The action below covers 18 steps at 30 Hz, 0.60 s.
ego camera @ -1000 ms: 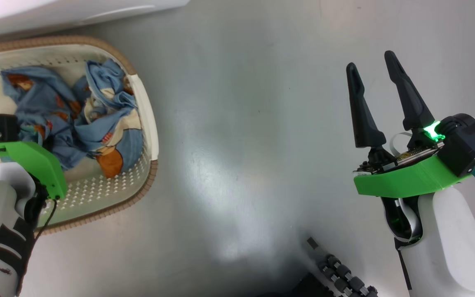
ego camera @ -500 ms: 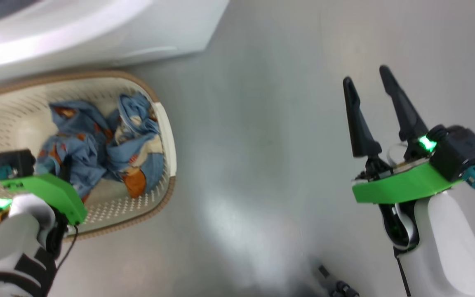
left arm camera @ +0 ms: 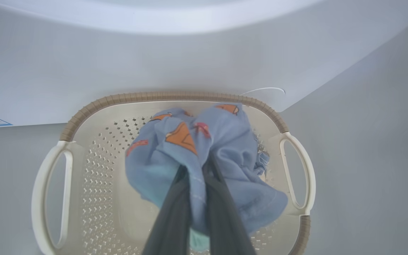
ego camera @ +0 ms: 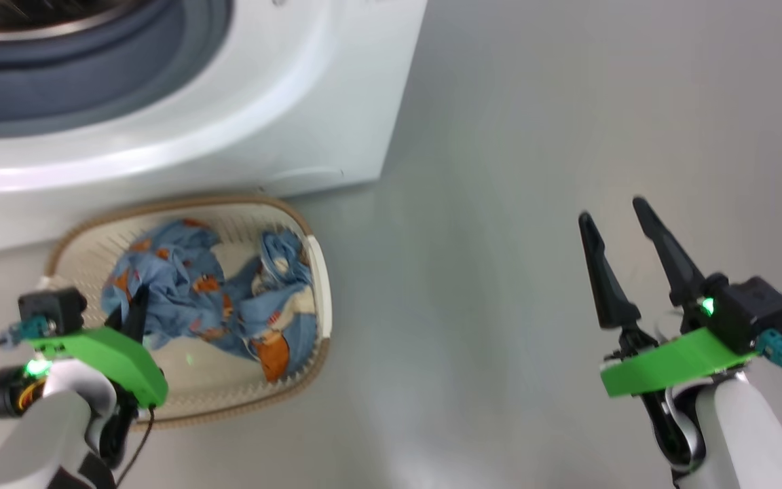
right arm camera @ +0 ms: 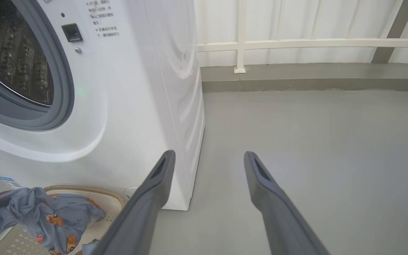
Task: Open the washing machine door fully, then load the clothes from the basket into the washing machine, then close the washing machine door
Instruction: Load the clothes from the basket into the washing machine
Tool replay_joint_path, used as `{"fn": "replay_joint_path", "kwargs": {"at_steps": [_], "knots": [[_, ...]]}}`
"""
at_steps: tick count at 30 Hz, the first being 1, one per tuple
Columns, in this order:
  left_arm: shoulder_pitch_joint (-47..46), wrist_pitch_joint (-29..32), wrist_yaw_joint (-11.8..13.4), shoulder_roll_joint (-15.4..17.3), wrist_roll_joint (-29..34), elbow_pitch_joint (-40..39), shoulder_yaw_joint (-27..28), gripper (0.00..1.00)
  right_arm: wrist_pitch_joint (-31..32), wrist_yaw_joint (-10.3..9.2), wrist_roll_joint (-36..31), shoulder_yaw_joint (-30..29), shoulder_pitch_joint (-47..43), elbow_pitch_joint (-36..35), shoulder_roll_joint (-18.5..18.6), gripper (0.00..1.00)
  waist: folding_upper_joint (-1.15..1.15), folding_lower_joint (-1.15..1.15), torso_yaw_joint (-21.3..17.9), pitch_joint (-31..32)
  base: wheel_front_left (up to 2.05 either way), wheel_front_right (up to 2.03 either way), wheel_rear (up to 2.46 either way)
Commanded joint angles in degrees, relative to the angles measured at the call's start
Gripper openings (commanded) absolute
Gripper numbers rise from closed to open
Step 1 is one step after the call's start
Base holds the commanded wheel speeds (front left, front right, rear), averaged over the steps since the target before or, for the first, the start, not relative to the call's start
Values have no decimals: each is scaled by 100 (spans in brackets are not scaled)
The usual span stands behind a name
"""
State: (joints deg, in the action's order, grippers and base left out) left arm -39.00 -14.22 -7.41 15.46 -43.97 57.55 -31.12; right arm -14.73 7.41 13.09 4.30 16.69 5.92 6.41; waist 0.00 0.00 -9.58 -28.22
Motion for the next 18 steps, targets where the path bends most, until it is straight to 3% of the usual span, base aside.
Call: {"fn": "replay_joint_path", "kwargs": {"at_steps": [1, 18], "knots": [[212, -76, -2, 202, 179, -185, 305, 0, -27, 8, -78, 68, -225, -100, 65, 100, 0, 0, 225, 601, 0, 0, 0], [1768, -77, -4, -165, 1965, -2426, 2083, 0, -27, 8, -71, -181, -1107, -66, 299, 100, 0, 0, 554, 1765, 0, 0, 0]]}}
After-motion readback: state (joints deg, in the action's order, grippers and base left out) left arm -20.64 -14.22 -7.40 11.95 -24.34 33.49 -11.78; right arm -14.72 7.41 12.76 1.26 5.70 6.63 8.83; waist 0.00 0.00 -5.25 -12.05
